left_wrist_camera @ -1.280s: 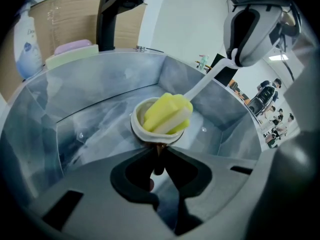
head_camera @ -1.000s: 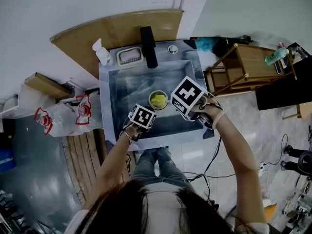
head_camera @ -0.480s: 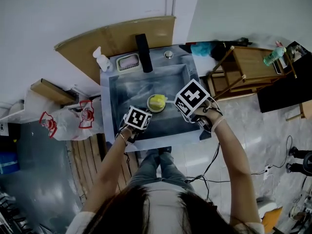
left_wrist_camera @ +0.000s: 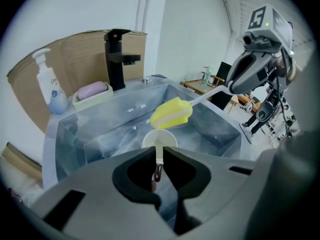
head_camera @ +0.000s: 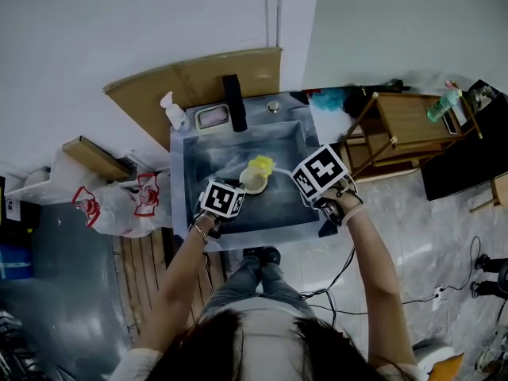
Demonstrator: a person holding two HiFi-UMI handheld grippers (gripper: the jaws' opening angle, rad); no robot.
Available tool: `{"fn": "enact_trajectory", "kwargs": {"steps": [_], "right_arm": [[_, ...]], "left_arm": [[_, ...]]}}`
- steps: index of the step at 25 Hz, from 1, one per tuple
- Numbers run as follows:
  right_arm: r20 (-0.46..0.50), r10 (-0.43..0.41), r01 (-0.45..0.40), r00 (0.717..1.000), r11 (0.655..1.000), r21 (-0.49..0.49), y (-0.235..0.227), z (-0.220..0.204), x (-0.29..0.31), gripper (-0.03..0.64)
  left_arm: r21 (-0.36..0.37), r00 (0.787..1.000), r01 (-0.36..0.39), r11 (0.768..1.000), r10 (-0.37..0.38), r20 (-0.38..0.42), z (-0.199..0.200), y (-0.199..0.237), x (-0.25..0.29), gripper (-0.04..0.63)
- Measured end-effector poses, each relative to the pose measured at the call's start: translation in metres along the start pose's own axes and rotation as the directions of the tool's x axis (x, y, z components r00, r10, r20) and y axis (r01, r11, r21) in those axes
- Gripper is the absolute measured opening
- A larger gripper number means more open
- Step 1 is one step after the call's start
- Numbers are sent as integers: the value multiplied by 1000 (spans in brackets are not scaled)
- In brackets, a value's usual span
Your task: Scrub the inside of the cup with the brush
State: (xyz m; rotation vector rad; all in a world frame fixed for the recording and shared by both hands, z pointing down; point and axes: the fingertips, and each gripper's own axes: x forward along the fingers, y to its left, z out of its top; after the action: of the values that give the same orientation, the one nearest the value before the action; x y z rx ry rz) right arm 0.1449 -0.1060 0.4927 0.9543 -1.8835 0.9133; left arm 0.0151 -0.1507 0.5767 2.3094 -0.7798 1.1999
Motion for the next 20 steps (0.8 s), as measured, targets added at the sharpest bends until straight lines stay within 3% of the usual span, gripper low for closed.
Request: {"fn": "enact_trajectory", "kwargs": {"steps": [10,20], "right_arm": [[133,-82,85,988,996,-10,-2,0,-8,49],[310,-154,152,938,988,32,-3,9,-23,49]], "left_arm": [[-51,992,-46,998,51,111,14,-11,-32,35],[-85,963,-84,993,103,249,43,-22,-71,20]]}}
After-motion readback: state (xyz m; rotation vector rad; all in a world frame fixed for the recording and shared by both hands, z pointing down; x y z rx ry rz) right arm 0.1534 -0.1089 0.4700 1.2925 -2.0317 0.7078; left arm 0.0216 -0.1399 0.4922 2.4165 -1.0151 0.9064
